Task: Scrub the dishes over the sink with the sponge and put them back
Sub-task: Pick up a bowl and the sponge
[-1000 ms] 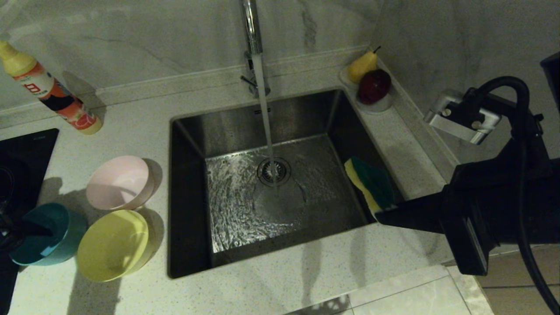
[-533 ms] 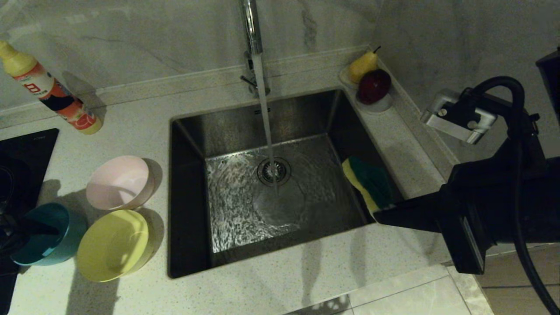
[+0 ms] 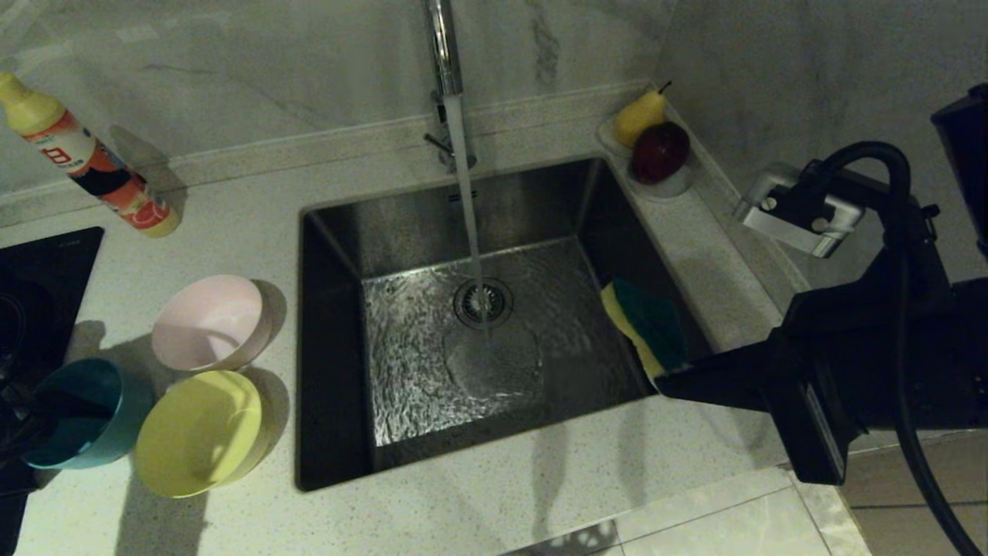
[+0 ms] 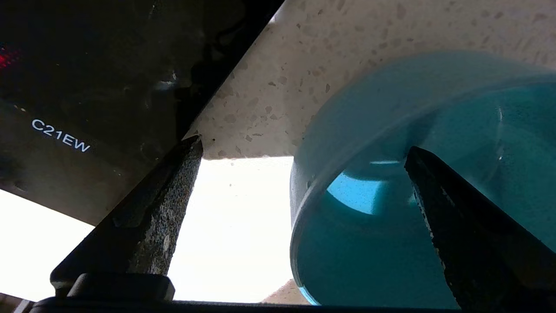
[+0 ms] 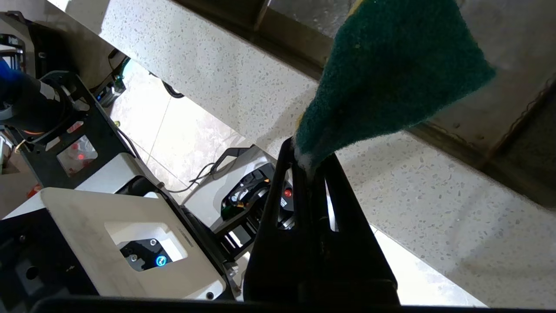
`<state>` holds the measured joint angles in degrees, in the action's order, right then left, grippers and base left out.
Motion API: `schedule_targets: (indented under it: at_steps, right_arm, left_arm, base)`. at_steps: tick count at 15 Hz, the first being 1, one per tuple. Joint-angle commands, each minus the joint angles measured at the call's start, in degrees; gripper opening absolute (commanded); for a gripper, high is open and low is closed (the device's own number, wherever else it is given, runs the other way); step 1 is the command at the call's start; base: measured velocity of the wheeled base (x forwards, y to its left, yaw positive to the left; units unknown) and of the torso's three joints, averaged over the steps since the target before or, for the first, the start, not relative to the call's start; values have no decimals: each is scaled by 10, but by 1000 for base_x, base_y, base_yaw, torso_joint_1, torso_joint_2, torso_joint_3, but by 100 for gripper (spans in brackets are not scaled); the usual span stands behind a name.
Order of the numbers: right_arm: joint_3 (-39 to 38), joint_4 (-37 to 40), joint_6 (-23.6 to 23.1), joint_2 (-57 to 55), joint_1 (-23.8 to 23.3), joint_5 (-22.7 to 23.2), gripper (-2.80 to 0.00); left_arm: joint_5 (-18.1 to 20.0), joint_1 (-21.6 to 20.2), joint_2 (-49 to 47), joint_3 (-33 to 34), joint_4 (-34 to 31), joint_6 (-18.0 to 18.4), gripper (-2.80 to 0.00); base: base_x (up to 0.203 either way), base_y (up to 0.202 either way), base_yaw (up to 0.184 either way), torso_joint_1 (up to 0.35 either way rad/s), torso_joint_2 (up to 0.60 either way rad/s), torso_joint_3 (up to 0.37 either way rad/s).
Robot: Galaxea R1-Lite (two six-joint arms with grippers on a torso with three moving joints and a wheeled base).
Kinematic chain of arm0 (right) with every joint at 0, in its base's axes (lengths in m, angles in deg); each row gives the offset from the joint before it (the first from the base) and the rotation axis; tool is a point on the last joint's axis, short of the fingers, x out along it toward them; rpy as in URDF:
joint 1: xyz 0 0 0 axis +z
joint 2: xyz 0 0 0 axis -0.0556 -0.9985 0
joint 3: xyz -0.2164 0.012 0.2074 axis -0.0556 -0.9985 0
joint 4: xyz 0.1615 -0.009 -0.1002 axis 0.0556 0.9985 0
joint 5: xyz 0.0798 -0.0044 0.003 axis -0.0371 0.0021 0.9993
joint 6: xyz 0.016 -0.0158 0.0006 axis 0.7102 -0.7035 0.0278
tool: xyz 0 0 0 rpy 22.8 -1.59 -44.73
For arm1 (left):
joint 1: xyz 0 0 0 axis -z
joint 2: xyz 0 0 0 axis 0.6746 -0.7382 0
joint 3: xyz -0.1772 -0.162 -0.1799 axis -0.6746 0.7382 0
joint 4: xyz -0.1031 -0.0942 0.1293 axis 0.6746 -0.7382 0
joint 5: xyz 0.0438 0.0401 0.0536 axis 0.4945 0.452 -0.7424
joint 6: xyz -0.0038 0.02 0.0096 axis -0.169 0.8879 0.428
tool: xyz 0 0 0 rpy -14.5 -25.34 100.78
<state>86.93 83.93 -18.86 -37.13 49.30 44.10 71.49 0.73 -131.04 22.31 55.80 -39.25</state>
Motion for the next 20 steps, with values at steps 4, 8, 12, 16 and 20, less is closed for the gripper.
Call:
schedule_targets:
  at_steps: [4,8,12,16,20]
  right_arm:
    - [-5,-8,4,4,0,1,-280]
    - [-6,-8,4,4,0,1,-280]
    - [-6,-8,4,2,0,1,-280]
    - [-7,-6,5,12,0,1,-280]
    - [-17,-6,6,14,0,1,-280]
  left_arm:
    - [-1,0,-10,-5,0,-5,-280]
    - [-5,-1,-12,-8,10,-5,-280]
    - [-29,-2,-13,-42,13,-11,-280]
    - [-51,-20,-9,-77,6,-16,-280]
    - [-51,-34,38,-130,5,-32,-280]
  base:
    - [0,0,0,0,0,0]
    - [0,0,0,0,0,0]
    - [0,0,0,0,0,0]
    - [0,0,0,0,0,0]
    - [0,0,0,0,0,0]
